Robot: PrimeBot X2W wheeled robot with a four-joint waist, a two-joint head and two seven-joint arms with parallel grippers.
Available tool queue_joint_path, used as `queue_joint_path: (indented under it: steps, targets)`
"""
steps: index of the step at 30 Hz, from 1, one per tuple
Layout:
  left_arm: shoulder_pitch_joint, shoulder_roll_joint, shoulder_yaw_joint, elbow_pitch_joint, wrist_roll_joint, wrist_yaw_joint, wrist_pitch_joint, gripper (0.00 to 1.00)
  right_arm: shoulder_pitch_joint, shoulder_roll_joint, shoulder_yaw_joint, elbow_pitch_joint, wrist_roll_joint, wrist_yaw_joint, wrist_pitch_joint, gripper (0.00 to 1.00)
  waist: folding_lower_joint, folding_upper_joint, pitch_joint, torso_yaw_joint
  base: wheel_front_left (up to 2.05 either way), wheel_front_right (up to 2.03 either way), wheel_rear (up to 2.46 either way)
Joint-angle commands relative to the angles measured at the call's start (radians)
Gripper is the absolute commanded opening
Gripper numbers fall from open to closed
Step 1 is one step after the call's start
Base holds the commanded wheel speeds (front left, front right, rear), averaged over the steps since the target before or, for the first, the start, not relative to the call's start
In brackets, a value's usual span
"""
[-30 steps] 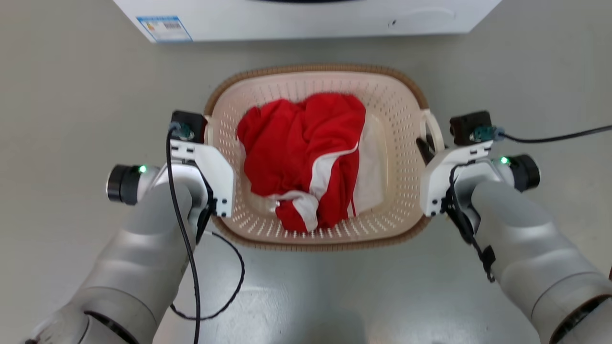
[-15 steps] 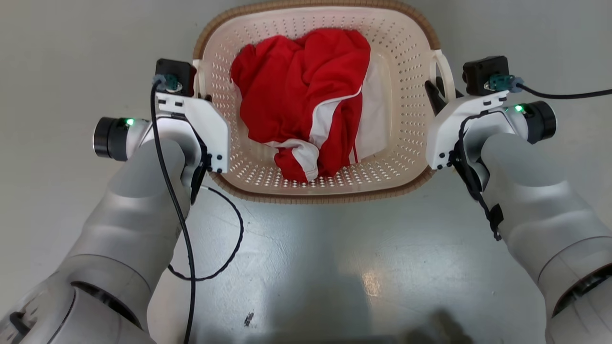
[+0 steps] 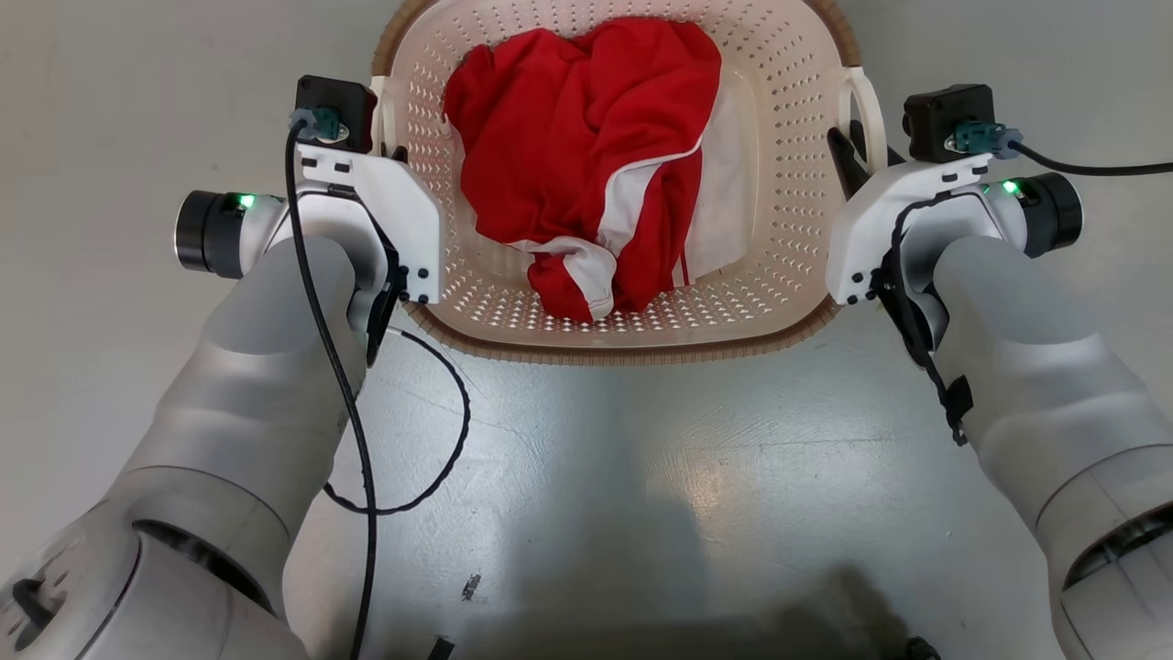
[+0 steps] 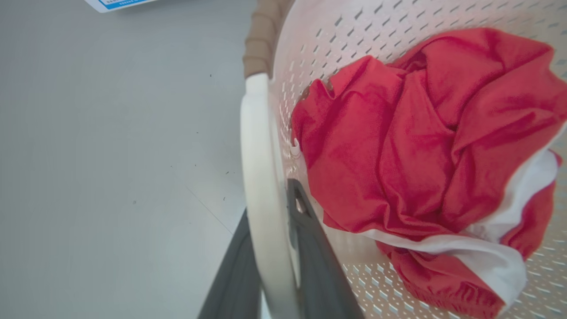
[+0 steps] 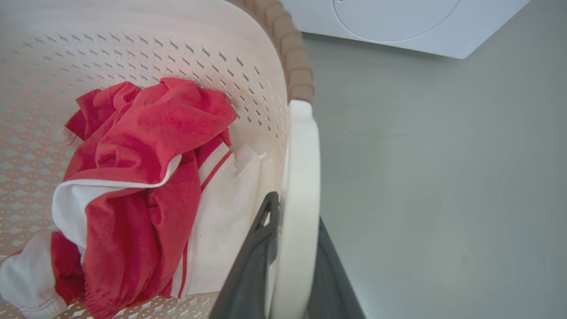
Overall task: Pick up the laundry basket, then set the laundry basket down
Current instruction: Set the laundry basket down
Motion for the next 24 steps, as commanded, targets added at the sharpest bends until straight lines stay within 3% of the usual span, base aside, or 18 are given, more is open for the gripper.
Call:
queue_joint_path:
  steps: [1,20,21,22,23,24]
  targets:
    - [-0.026,0.019,0.003,-0.008,0.006,0.004,-0.01,0.0,0.014,0.03,0.004,-0.016,-0.024,0.016,-0.017,0.0,-0.0001,-0.0001,0.004,0.0,0.0,0.0,0.0]
    - [-0.046,0.021,-0.005,-0.003,-0.005,0.004,-0.008,0.0,0.014,0.035,-0.141,-0.016,-0.159,0.016,-0.021,0.0,-0.0001,-0.0001,0.034,0.001,0.0,0.0,0.0]
    - [-0.046,0.021,0.002,-0.003,-0.013,0.007,-0.007,0.0,0.013,0.035,-0.155,-0.016,-0.166,0.016,-0.024,0.36,-0.0001,-0.0001,0.035,0.0,0.0,0.0,0.0]
    - [-0.045,0.02,0.006,-0.003,-0.018,0.01,-0.009,0.16,0.013,0.036,-0.167,-0.016,-0.176,0.016,-0.025,1.0,-0.0001,-0.0001,0.037,0.001,0.0,0.0,0.0]
    - [-0.041,0.019,0.008,-0.003,-0.021,0.013,-0.006,1.0,0.013,0.036,-0.179,-0.016,-0.188,0.016,-0.026,1.0,-0.0001,-0.0001,0.038,0.001,0.0,0.0,0.0]
    - [-0.039,0.018,0.009,-0.003,-0.024,0.016,-0.002,1.0,0.014,0.036,-0.192,-0.016,-0.199,0.016,-0.029,1.0,-0.0001,-0.0001,0.039,0.002,0.0,0.0,0.0]
